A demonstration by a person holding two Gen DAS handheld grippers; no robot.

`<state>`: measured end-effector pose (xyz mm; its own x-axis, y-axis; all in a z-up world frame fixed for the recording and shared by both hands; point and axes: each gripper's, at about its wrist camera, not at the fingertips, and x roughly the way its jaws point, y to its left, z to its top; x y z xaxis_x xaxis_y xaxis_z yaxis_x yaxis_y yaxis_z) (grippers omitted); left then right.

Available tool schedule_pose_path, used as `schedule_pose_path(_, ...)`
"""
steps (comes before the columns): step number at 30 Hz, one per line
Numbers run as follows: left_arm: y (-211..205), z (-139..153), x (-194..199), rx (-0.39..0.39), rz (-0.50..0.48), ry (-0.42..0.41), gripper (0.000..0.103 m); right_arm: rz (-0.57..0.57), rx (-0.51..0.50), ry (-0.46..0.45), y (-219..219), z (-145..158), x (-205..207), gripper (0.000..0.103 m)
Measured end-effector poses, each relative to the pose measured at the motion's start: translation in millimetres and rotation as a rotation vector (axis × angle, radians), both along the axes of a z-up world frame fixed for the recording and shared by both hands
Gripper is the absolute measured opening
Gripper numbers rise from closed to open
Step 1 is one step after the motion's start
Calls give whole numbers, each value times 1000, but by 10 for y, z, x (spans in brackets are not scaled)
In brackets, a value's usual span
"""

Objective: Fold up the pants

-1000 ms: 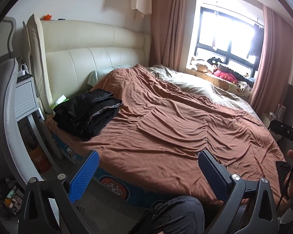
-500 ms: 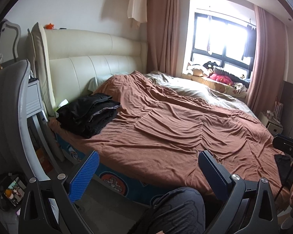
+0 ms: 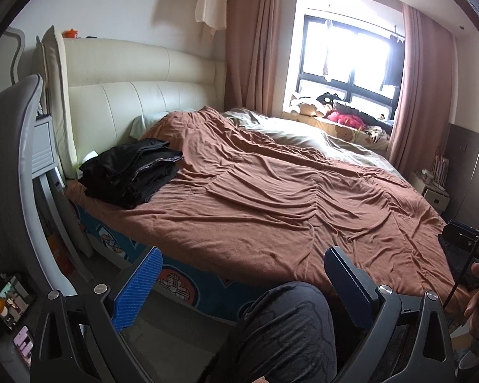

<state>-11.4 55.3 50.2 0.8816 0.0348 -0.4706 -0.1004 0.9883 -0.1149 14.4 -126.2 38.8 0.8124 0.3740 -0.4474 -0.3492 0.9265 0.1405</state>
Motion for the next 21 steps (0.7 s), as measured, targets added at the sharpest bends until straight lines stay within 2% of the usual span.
schedule_pose_path(2, 13, -23, 6, -2, -3, 0, 102, 5, 2, 9, 32, -39, -17, 103)
schedule_pose_path(21, 138, -17, -129, 1, 24, -36, 102, -15, 10, 9, 20, -141, -88, 103)
